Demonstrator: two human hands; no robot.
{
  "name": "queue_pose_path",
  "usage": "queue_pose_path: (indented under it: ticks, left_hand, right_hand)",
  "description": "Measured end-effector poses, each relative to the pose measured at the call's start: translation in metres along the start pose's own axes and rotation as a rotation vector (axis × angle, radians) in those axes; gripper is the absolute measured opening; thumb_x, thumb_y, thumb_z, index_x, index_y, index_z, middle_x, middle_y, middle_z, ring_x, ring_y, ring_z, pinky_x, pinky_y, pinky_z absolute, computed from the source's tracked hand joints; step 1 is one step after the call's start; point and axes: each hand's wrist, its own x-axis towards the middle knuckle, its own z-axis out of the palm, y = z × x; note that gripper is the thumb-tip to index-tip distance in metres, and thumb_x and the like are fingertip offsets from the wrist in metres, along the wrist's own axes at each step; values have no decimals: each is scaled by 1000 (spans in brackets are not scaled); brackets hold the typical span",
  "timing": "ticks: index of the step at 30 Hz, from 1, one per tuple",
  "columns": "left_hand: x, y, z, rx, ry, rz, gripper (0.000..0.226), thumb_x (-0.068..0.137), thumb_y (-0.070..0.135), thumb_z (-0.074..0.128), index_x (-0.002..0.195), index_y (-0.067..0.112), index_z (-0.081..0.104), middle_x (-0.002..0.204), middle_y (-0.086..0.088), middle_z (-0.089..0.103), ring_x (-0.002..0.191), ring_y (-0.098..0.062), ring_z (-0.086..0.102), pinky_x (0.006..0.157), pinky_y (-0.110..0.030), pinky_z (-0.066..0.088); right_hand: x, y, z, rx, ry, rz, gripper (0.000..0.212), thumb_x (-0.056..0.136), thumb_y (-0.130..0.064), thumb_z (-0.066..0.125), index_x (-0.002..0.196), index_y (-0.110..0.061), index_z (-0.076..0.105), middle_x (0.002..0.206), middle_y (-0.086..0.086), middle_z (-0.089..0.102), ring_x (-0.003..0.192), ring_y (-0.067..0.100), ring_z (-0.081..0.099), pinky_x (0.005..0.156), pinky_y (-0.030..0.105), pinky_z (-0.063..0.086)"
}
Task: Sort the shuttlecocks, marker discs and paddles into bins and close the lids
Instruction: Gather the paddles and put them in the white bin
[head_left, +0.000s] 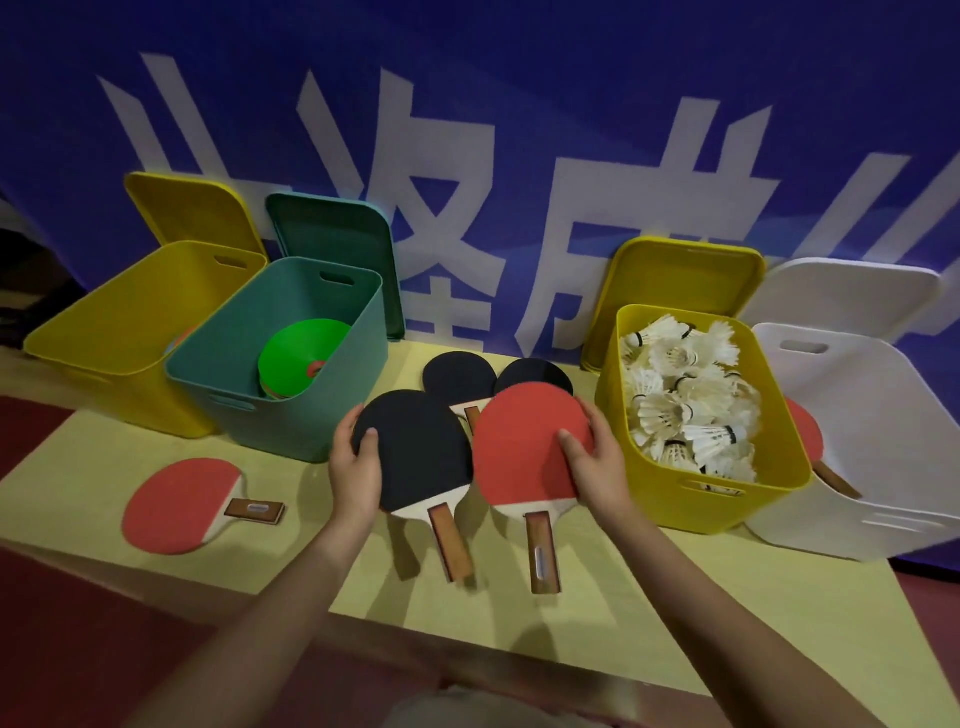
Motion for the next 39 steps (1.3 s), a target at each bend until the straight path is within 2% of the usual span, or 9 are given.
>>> queue_pose_path:
  ticks: [7, 13, 15, 18, 23, 25, 28, 35, 39]
  left_hand:
    - [-4, 45, 66, -116, -101, 17, 35, 99, 13, 44, 132, 22, 51, 123, 2, 54, 109, -15, 54, 79, -20, 45]
    - [-20, 75, 135, -189, -185, -14, 31, 99, 18, 46, 127, 30, 53, 122, 6, 56, 109, -15, 55, 91, -36, 49]
    - [-26, 77, 157, -195, -217, -37, 32, 99, 21, 46, 129, 31, 53, 126, 3, 56, 111, -17, 55, 93, -40, 50]
    - [-43, 74, 187, -179, -246, -55, 35, 99, 24, 46, 133, 33, 51, 127, 4, 55, 111, -15, 55, 92, -42, 50]
    - [-69, 70, 229, -191, -207, -122, 30, 98, 26, 48, 121, 42, 56, 127, 3, 56, 113, -19, 56, 92, -46, 51]
    - [-78, 73, 246, -228, -175, -152, 29, 99, 23, 47, 118, 42, 57, 126, 2, 57, 112, -19, 56, 85, -40, 53]
    - [-91, 78, 270, -243, -153, -144, 28, 100, 21, 45, 121, 38, 54, 125, 1, 56, 110, -17, 56, 76, -31, 51]
    - [-116, 84, 319, -319, -85, -168, 30, 100, 20, 45, 122, 37, 55, 120, 6, 58, 108, -14, 57, 79, -33, 52]
    - [-127, 80, 343, -340, -28, -189, 34, 99, 16, 46, 128, 31, 54, 122, 4, 59, 108, -14, 59, 77, -30, 52]
  right_hand:
    - [44, -21, -65, 181, 208, -1, 44, 96, -21, 54, 139, -26, 44, 135, 2, 49, 117, 21, 50, 94, 40, 47]
    - [80, -21, -164, 309, 388, -12, 45, 92, -19, 56, 137, -21, 48, 129, -1, 54, 114, 17, 54, 96, 35, 46]
    - [91, -16, -207, 307, 487, -11, 46, 93, -18, 55, 138, -19, 47, 129, 0, 54, 112, 15, 53, 93, 30, 45]
    - [106, 5, -274, 304, 674, 2, 42, 91, -15, 54, 134, -16, 50, 122, 1, 57, 108, 14, 55, 98, 33, 46]
    - [136, 52, -348, 336, 890, 164, 52, 90, -17, 52, 141, -18, 41, 138, 2, 49, 120, 17, 50, 100, 29, 40]
    - [148, 68, -363, 265, 863, 172, 54, 91, -18, 51, 143, -19, 38, 142, 3, 46, 124, 18, 47, 103, 31, 38]
    - [168, 100, -379, 124, 672, 180, 52, 92, -19, 52, 142, -22, 39, 140, 5, 48, 126, 24, 47, 105, 37, 38]
    - [214, 153, -393, -14, 139, 263, 52, 93, -23, 59, 142, -21, 41, 135, 14, 50, 119, 36, 50, 100, 51, 44]
    - [238, 185, -381, -51, 16, 259, 61, 79, -34, 64, 137, -26, 46, 131, 13, 55, 115, 32, 54, 100, 51, 45]
